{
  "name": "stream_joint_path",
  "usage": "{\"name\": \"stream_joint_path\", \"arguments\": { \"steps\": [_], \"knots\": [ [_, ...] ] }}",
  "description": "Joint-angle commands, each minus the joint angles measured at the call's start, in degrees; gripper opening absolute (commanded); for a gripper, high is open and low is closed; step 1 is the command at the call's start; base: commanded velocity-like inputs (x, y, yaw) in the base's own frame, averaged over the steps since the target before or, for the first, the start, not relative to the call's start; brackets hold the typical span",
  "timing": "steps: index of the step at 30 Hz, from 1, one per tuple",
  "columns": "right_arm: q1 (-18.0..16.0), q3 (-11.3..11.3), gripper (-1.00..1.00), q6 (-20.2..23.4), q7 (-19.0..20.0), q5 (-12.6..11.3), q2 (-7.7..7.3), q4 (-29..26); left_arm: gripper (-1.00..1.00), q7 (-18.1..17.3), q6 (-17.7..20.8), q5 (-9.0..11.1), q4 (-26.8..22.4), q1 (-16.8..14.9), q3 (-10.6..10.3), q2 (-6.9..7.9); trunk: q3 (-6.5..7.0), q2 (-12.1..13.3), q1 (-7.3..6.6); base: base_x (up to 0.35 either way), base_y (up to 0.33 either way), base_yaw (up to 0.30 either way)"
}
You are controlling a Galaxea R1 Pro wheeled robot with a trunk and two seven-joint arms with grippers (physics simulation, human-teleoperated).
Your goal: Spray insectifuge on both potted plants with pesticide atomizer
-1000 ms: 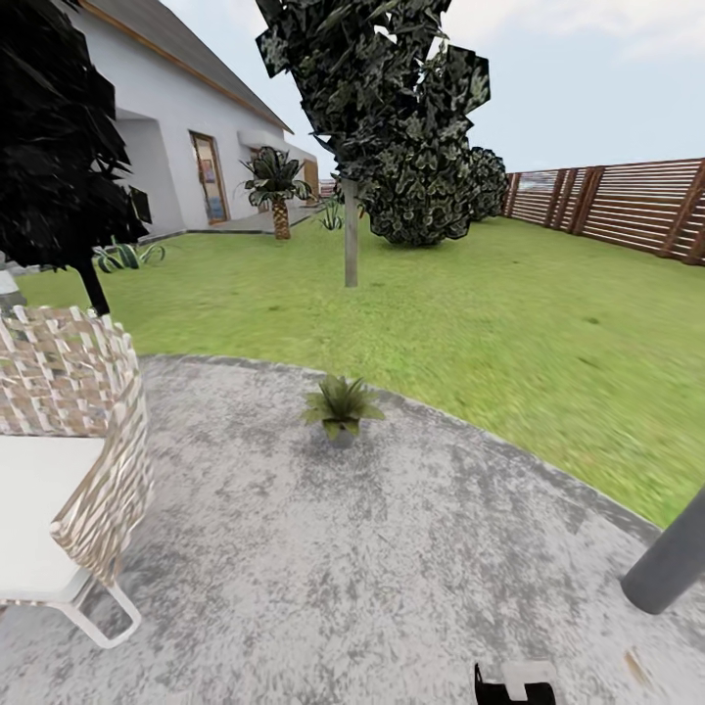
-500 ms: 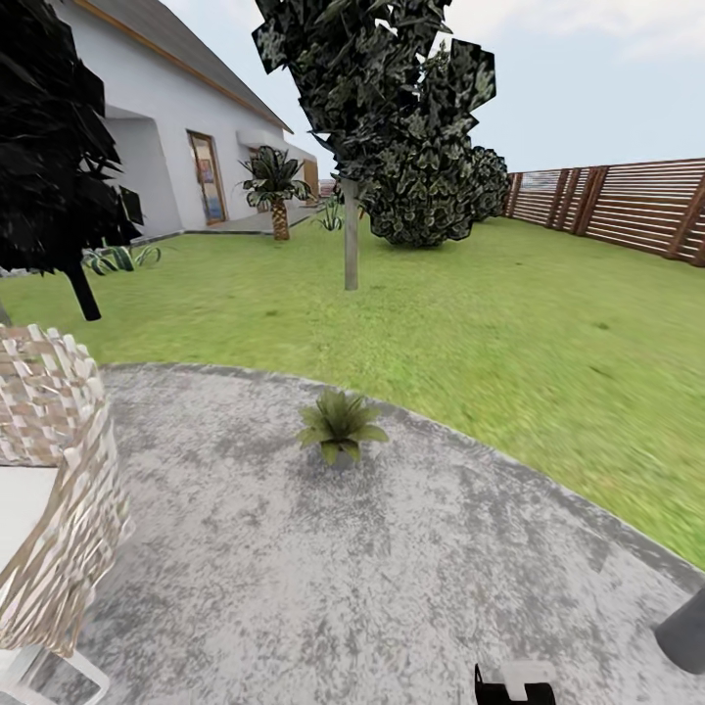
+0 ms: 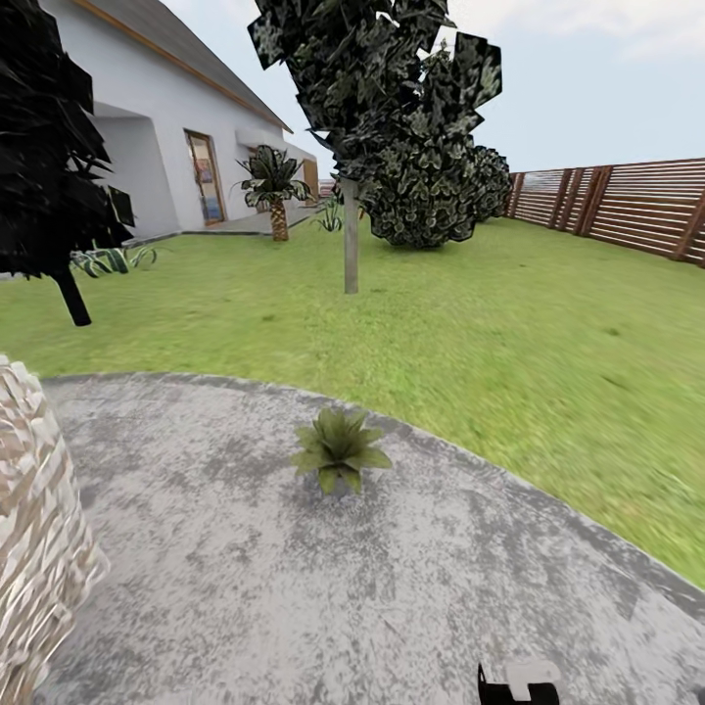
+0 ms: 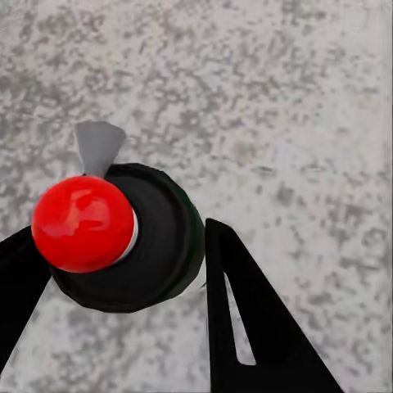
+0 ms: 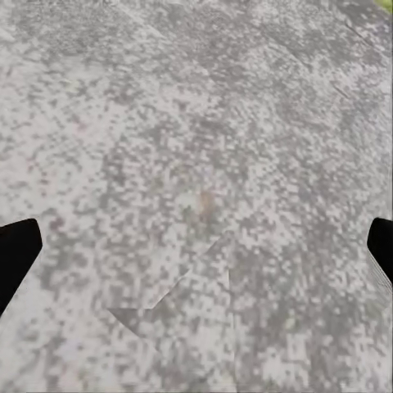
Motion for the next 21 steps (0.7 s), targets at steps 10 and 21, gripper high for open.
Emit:
{"name": "stream_joint_path", "arguments": {
  "steps": [10,21],
  "knots": [
    [-0.04,-0.29,1.0,-0.16,-0.25,0.61,0.49,0.08,-1.0,0.26,-0.22,-0.62,0.08,-0.04,0.33,0.01,0.05,-0.02,0.02,0.337,0.0,-0.03],
    [-0.06,-0.29,1.0,-0.14,-0.25,0.58,0.52,-0.01,-1.0,0.26,-0.23,-0.62,0.08,-0.04,0.41,0.23,0.13,-0.02,0.02,0.337,0.0,-0.027]
  ]
}}
